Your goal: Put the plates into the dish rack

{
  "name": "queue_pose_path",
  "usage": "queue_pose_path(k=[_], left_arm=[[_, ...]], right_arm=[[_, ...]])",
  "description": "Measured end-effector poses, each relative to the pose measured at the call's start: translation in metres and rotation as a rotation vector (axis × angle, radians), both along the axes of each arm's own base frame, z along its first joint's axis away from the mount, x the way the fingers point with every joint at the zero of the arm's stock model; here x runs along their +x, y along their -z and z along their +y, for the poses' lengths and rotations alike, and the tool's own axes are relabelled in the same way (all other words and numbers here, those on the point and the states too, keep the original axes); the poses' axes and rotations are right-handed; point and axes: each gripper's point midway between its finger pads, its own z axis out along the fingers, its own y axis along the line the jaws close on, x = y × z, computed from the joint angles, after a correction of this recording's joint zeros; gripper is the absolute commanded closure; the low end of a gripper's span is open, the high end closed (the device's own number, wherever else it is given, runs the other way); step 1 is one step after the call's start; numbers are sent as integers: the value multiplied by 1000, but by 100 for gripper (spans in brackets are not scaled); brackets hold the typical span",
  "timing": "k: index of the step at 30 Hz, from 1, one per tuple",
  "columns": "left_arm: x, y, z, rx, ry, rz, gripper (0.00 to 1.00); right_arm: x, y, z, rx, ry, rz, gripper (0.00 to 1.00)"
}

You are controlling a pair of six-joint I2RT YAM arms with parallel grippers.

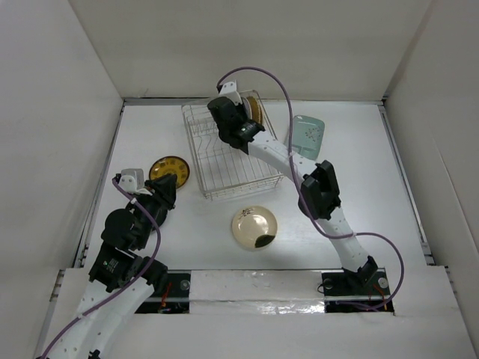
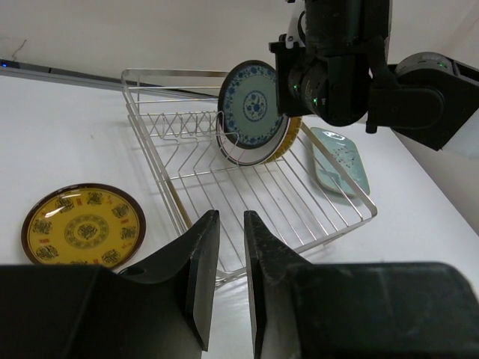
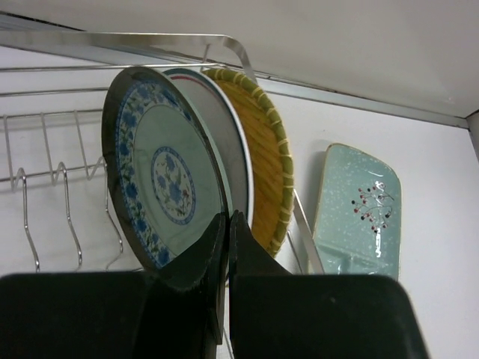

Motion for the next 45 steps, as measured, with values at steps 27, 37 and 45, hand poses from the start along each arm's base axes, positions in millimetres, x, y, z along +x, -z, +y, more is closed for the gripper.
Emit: queue_pose_path(k=[27,37,45], left_arm=[[2,2,-1,5,0,10,83],[2,2,-1,4,0,9,83],[2,2,0,5,-3,9,83]], right_arm=[[-52,-27,-221,682,37,-186,57],[-55,183,-271,944,188,289,36],[-37,184,-251,1100,81,354,51]])
